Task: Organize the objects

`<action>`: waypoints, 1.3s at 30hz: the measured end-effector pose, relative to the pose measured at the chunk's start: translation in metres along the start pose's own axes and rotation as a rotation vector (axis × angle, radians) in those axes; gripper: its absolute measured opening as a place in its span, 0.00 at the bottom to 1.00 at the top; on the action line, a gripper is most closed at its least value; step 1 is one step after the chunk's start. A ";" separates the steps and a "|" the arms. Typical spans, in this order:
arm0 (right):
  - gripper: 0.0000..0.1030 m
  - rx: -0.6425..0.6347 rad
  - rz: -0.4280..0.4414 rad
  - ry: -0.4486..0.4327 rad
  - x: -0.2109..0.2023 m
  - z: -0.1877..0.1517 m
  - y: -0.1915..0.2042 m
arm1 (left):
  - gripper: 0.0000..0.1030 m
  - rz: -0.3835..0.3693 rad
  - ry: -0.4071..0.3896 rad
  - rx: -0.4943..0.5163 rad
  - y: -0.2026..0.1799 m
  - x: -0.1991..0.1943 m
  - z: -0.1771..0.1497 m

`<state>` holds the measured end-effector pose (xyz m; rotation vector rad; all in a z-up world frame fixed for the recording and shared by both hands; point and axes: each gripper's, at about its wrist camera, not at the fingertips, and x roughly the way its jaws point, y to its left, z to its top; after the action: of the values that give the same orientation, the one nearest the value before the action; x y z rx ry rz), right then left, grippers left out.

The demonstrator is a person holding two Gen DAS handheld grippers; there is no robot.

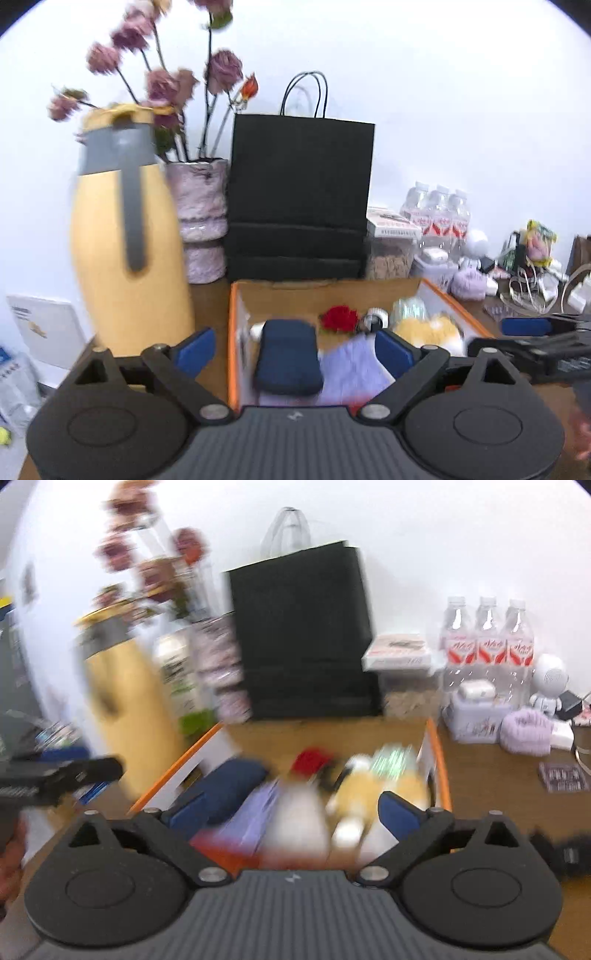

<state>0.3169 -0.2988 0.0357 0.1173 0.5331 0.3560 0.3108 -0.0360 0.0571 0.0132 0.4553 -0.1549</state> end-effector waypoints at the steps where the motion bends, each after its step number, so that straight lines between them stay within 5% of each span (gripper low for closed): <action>1: 0.97 -0.016 0.000 0.004 -0.018 -0.017 0.008 | 0.91 0.013 0.014 -0.005 -0.003 -0.013 -0.012; 5: 1.00 -0.018 -0.033 -0.011 -0.086 -0.079 0.033 | 0.92 -0.025 0.020 0.021 -0.004 -0.077 -0.070; 10: 1.00 0.000 -0.097 0.059 -0.158 -0.143 0.047 | 0.92 0.039 0.109 0.012 0.009 -0.140 -0.118; 16: 1.00 -0.025 -0.125 0.101 -0.203 -0.181 0.065 | 0.92 -0.003 0.126 -0.038 0.016 -0.176 -0.142; 23: 1.00 -0.090 -0.168 0.011 -0.192 -0.167 0.079 | 0.89 -0.044 0.110 -0.016 0.001 -0.162 -0.138; 28: 0.91 -0.136 -0.148 0.019 -0.161 -0.156 0.076 | 0.56 -0.155 0.143 0.030 -0.017 -0.119 -0.135; 31: 0.70 -0.214 -0.190 0.028 -0.134 -0.143 0.077 | 0.42 -0.185 0.162 0.026 -0.027 -0.073 -0.129; 33: 0.58 -0.216 -0.166 0.042 -0.117 -0.133 0.078 | 0.36 -0.174 0.190 0.015 -0.031 -0.045 -0.125; 39: 0.58 -0.246 -0.036 0.106 -0.061 -0.133 0.100 | 0.29 -0.249 0.274 -0.074 -0.028 0.006 -0.121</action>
<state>0.1693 -0.2259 -0.0286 -0.1496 0.5915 0.3911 0.2589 -0.0588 -0.0534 -0.0965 0.7361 -0.3834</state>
